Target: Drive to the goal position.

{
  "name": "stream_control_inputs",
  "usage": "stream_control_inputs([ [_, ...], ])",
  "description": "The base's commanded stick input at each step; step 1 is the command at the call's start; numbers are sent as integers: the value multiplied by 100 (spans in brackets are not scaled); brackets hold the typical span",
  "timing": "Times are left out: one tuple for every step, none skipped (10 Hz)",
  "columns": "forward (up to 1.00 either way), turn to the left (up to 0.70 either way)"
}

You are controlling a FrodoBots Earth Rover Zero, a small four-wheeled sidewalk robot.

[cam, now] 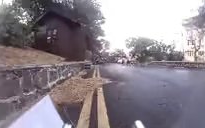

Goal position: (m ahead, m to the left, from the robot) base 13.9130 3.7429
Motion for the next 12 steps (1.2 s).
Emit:
stream_control_inputs([
  [50, 0],
  [50, -11],
  [50, -41],
  [50, -47],
  [50, -15],
  [50, 0],
  [50, 0],
  [50, 0],
  [50, 0],
  [50, 0],
  [50, 0],
  [50, 0],
])
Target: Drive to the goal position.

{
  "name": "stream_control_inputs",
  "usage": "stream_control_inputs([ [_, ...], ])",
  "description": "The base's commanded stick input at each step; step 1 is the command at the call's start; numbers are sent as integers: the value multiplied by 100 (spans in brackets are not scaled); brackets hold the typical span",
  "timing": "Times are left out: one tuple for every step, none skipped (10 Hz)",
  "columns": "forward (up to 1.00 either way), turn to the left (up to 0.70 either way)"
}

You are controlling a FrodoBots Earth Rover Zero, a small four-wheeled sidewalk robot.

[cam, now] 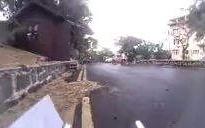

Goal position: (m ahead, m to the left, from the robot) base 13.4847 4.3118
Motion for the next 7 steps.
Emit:
stream_control_inputs([
  [50, 0],
  [50, 0],
  [50, 0],
  [50, 0],
  [50, 0],
  [50, 0],
  [50, 0],
])
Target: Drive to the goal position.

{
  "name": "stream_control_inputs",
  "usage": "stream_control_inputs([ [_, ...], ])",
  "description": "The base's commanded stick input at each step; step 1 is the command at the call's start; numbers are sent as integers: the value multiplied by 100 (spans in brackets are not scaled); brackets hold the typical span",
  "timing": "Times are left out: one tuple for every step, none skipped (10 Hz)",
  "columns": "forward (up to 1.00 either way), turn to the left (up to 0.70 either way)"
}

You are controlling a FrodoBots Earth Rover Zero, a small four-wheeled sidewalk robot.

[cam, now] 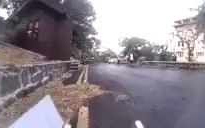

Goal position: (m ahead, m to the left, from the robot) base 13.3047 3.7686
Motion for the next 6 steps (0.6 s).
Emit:
stream_control_inputs([
  [50, 0],
  [50, 0],
  [50, 0],
  [50, 0],
  [50, 0],
  [50, 0],
])
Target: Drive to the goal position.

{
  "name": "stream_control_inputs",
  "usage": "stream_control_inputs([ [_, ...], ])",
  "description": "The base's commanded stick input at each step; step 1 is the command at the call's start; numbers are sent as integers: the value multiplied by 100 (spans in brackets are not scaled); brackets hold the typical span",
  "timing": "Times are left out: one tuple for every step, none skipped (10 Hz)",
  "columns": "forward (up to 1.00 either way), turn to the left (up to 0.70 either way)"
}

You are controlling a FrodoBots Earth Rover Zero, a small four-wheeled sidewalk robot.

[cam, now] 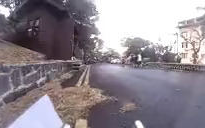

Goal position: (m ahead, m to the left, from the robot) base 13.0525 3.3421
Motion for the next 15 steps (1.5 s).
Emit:
stream_control_inputs([
  [50, 0],
  [50, 0],
  [50, 0],
  [50, 0],
  [50, 0],
  [50, 0],
  [50, 0],
  [50, 0],
  [50, 0],
  [50, 0],
  [50, 0],
  [50, 0],
  [50, 0],
  [50, 0],
  [50, 0],
])
